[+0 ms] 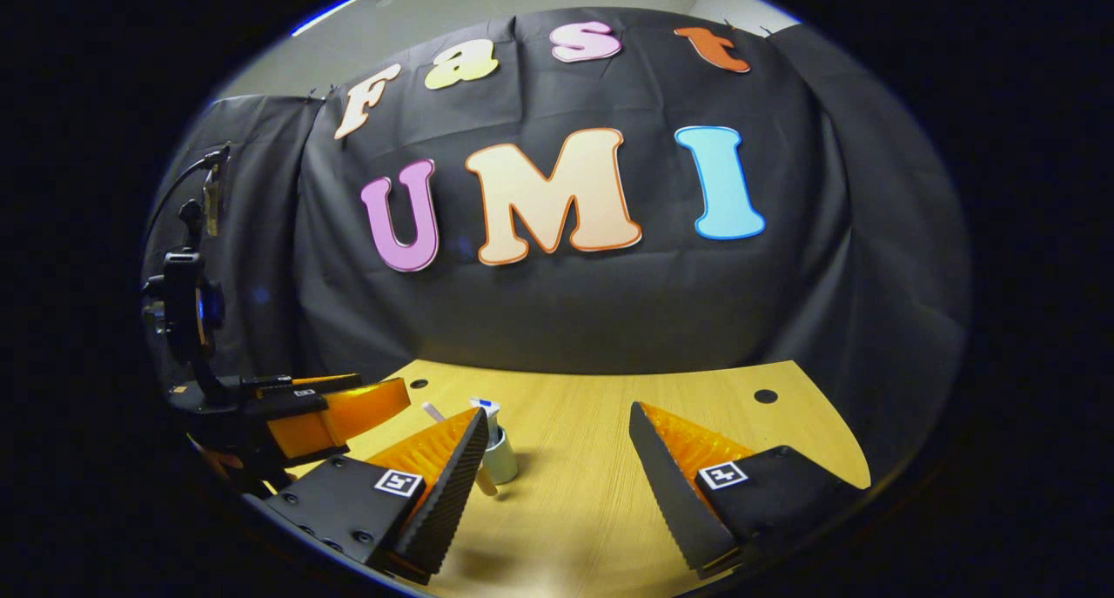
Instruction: Put the toothbrush and toothpaste on the desktop into the cup, then pick up the cup and place it on the coaster on the desktop.
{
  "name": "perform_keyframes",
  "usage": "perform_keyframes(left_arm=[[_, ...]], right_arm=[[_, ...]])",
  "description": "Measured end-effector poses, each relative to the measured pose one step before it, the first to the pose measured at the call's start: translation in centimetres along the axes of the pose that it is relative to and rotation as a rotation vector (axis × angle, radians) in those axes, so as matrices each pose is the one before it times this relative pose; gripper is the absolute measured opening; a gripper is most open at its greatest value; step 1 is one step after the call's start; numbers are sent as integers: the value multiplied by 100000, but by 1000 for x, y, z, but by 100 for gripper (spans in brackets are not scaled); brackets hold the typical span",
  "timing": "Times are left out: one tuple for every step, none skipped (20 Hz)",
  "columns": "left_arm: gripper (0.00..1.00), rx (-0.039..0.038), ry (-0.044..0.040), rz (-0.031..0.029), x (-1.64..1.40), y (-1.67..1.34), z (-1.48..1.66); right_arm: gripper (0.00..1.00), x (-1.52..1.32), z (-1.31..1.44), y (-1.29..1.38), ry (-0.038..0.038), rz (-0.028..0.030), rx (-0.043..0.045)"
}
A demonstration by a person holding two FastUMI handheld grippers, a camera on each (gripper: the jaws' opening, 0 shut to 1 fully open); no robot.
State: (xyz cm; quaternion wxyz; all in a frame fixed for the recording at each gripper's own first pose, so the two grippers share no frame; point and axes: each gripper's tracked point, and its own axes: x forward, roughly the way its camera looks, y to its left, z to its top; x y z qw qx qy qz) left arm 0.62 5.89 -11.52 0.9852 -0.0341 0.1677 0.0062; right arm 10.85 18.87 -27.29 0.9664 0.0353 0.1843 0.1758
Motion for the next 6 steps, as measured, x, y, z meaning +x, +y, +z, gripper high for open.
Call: perform_keyframes(left_arm=[[94, 823, -1351, -381, -85, -251, 635], [94, 1120, -898, -640, -75, -339, 613], [94, 1144, -1821, -524, -58, -204, 619], [95, 818, -1270, -177, -34, -131, 646], [94, 679, -756, -316, 47, -446, 138], [94, -300, -403, -377, -15, -373, 294]], right_arm=[[99, -106, 336, -385, -2145, -979, -23], [99, -486, 579, -410, -2062, -716, 568], [99, -333, 738, -334, -2515, -540, 925], [98, -292, 1121, -683, -3170, -1287, 1451], [99, -103, 1153, -417, -2325, -637, 915], [98, -143, 1324, -348, -3107, -1206, 881]])
